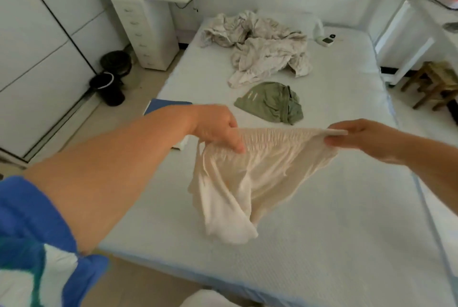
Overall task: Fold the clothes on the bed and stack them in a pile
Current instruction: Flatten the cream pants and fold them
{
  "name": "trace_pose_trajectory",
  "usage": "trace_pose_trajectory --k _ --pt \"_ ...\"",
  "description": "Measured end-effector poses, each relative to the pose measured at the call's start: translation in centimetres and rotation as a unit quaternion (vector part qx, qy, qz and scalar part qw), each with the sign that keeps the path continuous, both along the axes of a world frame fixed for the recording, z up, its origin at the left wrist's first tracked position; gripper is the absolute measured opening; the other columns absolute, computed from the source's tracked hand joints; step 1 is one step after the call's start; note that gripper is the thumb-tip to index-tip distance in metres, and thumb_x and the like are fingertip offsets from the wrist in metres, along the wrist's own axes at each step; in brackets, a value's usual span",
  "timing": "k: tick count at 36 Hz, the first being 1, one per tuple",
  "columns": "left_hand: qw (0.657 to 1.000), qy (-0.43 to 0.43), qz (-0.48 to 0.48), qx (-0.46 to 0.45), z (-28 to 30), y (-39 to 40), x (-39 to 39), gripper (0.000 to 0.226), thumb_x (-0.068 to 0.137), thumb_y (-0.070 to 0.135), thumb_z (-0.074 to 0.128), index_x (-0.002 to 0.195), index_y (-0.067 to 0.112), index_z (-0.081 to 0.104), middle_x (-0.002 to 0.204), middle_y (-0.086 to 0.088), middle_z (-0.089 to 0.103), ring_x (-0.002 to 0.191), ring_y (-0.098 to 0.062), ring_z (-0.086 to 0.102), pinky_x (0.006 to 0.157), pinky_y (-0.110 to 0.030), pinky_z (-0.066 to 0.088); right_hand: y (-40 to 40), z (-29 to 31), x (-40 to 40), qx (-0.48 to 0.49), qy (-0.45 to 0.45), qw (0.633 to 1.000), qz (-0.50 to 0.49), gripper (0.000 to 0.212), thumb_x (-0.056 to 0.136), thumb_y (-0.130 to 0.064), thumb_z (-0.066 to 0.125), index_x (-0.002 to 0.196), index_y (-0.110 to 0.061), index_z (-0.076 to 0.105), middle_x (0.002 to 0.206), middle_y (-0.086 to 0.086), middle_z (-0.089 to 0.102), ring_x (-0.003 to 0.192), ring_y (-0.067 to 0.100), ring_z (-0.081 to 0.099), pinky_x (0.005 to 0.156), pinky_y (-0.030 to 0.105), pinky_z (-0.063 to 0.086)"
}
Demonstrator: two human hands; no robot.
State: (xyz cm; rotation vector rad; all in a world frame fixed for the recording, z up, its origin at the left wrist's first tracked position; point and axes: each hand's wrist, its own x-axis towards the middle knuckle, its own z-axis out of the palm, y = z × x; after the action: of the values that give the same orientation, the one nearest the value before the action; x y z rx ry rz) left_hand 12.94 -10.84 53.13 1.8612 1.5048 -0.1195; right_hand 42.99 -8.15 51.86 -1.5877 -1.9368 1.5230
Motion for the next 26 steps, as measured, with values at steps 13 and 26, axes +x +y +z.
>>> trace_pose_trajectory --k 13,26 --pt "0.959 0.247 -0.086 0.11 -6.3 1.2 -7.0 0.027 0.089 0.035 0.04 0.097 0.026 0.064 0.086 0.004 0.062 0.081 -0.02 0.058 0.077 -0.032 0.04 3.4 5.0 3.1 0.172 -0.304 0.934 0.078 0.015 0.085 -0.019 0.064 0.099 -0.024 0.065 0.108 0.003 0.062 0.101 0.018 0.048 0.094 0.032 0.032" --pt "0.934 0.07 -0.22 0.274 -2.0 3.3 -2.2 0.05 0.08 0.054 0.04 0.066 0.01 0.057 0.071 -0.005 0.056 0.083 -0.026 0.058 0.092 -0.047 0.039 0.9 2.7 4.4 0.194 -0.523 0.825 0.087 0.051 0.093 -0.054 0.032 0.11 -0.015 0.06 0.094 0.001 0.059 0.088 0.021 0.053 0.085 0.035 0.044"
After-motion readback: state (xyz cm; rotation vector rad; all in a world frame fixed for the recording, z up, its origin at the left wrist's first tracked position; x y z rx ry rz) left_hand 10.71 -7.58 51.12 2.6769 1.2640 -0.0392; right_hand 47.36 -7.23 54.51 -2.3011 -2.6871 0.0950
